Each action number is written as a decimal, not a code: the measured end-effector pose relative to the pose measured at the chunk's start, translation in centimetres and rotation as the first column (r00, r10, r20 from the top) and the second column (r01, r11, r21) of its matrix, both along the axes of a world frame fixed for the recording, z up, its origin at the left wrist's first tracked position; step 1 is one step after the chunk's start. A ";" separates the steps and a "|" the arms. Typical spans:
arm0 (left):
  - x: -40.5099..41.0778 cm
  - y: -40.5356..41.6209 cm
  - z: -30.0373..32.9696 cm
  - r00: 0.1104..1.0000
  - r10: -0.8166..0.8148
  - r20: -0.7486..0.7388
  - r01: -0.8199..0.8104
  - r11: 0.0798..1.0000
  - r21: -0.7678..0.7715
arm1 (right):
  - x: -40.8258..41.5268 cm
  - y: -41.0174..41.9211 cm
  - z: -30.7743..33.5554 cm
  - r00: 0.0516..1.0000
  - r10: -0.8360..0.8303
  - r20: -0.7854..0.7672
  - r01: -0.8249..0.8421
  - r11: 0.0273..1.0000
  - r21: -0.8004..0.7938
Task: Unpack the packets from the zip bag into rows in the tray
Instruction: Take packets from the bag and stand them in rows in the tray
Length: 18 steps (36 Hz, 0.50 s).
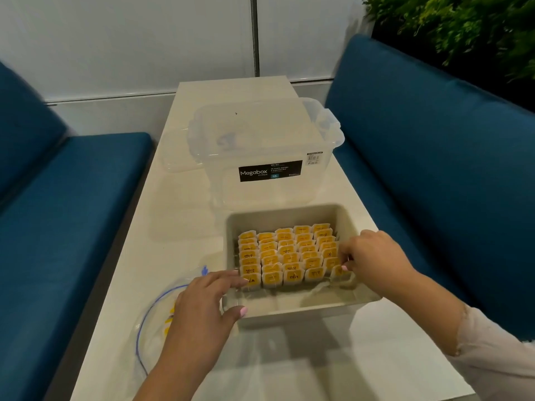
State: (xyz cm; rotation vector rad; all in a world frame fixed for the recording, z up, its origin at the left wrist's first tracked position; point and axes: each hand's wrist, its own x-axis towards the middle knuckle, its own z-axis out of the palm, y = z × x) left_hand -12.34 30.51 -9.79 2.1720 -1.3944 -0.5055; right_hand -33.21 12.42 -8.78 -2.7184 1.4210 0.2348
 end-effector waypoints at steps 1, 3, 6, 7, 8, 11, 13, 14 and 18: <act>0.0 0.0 0.0 1.000 0.000 0.002 0.000 1.000 0.005 | 0.1 0.0 -0.2 1.000 0.003 -0.004 -0.003 1.000 -0.002; 0.0 0.0 -0.1 1.000 0.004 0.002 -0.004 1.000 0.009 | 0.3 0.1 -0.4 1.000 0.012 -0.012 -0.012 1.000 -0.007; 0.0 -0.1 -0.2 1.000 0.008 -0.003 -0.008 1.000 0.003 | 0.4 0.1 -0.8 1.000 0.019 -0.021 -0.019 1.000 -0.014; 0.0 -0.1 -0.2 1.000 0.010 -0.007 -0.010 1.000 0.002 | 0.5 0.1 -0.8 1.000 0.018 -0.021 -0.019 1.000 -0.015; 0.0 -0.1 -0.2 1.000 0.012 -0.010 -0.012 1.000 0.001 | 0.6 0.0 -0.9 1.000 0.016 -0.020 -0.017 1.000 -0.016; 0.1 -0.1 -0.3 1.000 0.015 -0.016 -0.015 1.000 0.004 | 0.7 0.0 -1.1 1.000 0.011 -0.022 -0.011 1.000 -0.012; 0.1 -0.1 -0.3 1.000 0.017 -0.017 -0.017 1.000 0.008 | 0.8 0.0 -1.2 1.000 0.011 -0.029 -0.011 1.000 -0.015; 0.1 -0.1 -0.3 1.000 0.018 -0.016 -0.018 1.000 0.010 | 0.8 0.0 -1.2 0.999 0.008 -0.031 -0.009 1.000 -0.016; 0.1 0.0 -0.4 1.000 0.022 -0.015 -0.022 1.000 0.014 | 0.9 0.1 -1.4 0.999 0.001 -0.033 -0.002 1.000 -0.023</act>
